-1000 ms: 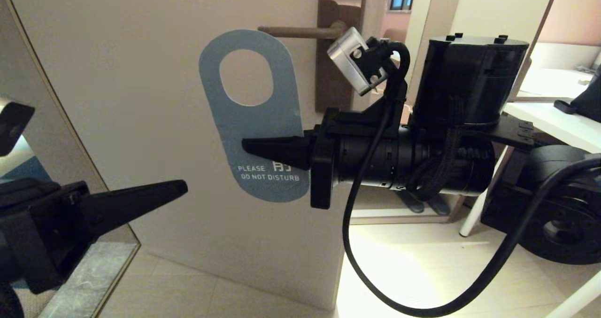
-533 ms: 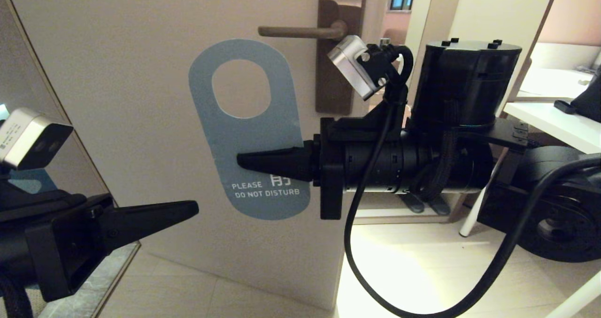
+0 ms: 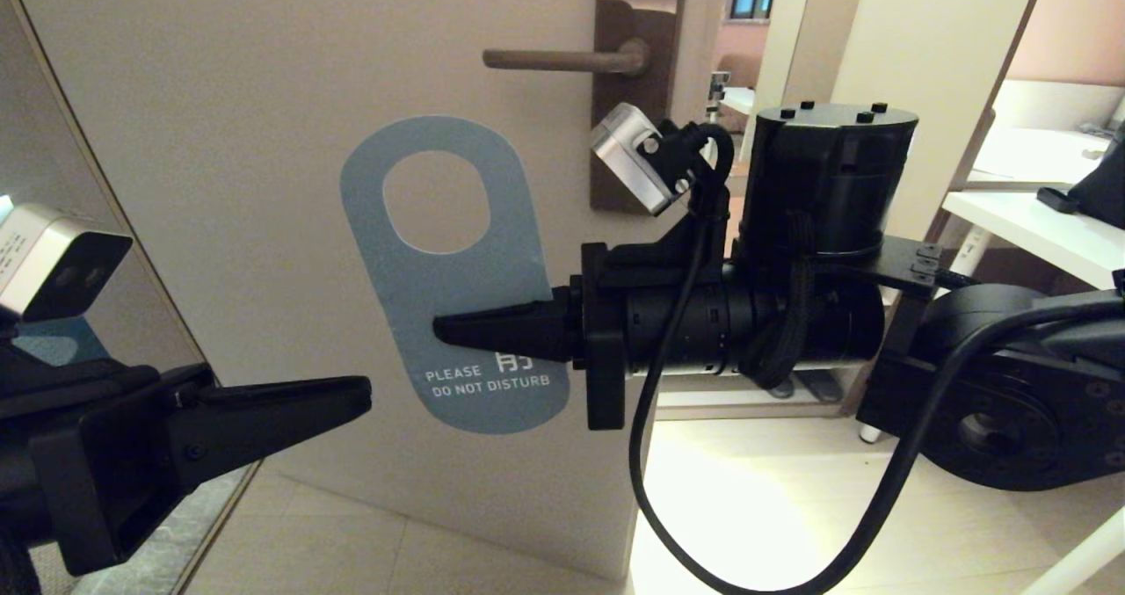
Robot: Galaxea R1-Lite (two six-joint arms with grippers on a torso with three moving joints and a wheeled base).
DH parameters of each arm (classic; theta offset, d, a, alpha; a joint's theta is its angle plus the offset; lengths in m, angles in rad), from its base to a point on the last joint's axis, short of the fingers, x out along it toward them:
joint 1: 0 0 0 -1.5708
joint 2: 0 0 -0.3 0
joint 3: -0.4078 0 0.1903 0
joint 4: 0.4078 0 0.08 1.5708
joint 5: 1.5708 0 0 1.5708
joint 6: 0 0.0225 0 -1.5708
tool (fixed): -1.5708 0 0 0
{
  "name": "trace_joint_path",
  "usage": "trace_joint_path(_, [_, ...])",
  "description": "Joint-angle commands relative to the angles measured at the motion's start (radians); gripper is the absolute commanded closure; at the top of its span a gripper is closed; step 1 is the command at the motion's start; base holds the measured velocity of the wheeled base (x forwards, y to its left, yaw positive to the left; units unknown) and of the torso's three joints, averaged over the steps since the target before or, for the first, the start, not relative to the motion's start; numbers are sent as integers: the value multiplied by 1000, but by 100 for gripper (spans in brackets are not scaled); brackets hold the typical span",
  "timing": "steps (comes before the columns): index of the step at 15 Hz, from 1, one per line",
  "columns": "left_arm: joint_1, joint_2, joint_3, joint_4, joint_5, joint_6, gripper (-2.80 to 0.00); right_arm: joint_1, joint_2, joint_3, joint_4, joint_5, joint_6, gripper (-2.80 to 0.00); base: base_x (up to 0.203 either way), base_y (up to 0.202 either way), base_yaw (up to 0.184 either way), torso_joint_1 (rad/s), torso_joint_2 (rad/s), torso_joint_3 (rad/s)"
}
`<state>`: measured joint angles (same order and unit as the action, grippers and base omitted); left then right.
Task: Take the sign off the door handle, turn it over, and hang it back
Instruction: Hand it to the other hand
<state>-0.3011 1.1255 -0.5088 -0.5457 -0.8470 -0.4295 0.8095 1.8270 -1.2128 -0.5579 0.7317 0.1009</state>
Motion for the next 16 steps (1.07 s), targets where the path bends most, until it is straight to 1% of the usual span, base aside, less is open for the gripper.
trace_joint_path(1, [-1,-3,13,-11,-4,-3,-280,-1,17,-1,-4,5,0,0,0,0,0,0,0,0])
trace_joint_path(6, [-2,17,19,-14,-4,-2,-280,0,34,-23,-4,5,2,0,0,0,0,0,0,0])
trace_joint_path(7, [-3,22,19,-21,-4,-2,-280,0,35,-28,-4,5,18,0,0,0,0,0,0,0])
trace_joint_path(9, [-4,43,27,-56,-4,-1,-280,5,35,-47,-18,5,70,0,0,0,0,0,0,0])
trace_joint_path(12, [-5,83,45,-150,-4,-2,-280,3,51,-57,-54,3,75,0,0,0,0,0,0,0])
trace_joint_path(16, [-18,91,60,-172,-4,1,-280,3,54,-54,-54,3,72,0,0,0,0,0,0,0])
